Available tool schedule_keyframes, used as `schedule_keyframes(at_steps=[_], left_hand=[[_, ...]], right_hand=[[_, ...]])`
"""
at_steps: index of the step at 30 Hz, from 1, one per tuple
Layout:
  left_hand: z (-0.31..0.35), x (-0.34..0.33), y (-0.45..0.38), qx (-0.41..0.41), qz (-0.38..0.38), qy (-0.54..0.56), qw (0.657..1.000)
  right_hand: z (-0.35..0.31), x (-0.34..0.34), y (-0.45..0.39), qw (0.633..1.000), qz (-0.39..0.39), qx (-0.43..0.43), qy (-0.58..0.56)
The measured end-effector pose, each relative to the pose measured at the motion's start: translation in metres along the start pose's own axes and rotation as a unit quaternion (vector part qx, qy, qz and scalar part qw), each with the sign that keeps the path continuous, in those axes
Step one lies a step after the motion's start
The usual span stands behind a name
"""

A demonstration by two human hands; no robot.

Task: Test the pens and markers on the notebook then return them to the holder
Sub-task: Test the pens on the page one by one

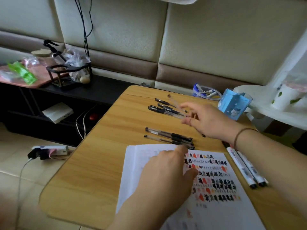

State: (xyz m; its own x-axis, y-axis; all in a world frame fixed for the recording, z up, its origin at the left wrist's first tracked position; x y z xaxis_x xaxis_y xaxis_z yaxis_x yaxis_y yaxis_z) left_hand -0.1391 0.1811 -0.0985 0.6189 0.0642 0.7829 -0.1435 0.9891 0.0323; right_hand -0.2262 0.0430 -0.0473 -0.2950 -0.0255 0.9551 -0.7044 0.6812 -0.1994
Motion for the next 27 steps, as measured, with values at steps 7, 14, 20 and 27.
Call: schedule_keyframes(at_steps=[7,14,20,27], left_hand=[[0.000,0.001,-0.005,-0.006,-0.024,0.000,1.000],[0.004,0.002,-0.009,-0.014,-0.027,-0.006,1.000],[0.006,0.006,-0.009,-0.021,-0.020,-0.019,0.999],[0.004,0.012,-0.010,-0.010,0.041,0.018,0.999]], right_hand=[[0.009,-0.056,-0.035,0.983,-0.146,0.047,0.098],[0.057,-0.040,-0.055,0.994,0.029,-0.052,0.096],[0.077,-0.058,-0.061,0.982,-0.018,-0.097,0.159],[0.039,-0.020,-0.002,0.990,0.096,-0.062,0.087]])
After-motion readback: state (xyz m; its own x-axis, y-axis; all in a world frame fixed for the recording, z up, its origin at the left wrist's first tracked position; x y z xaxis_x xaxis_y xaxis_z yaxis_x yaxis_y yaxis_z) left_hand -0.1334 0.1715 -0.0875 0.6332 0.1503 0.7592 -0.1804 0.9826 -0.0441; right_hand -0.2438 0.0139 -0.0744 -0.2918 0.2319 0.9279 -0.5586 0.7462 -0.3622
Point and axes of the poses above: each hand's wrist, its own y-axis away from the middle knuckle, its own x-axis out of the back of the hand, z = x × y, the point moved 7 cm from there along -y, towards the middle knuckle, and after that the axes turned 14 degrees about x, right-handed, at the moved point
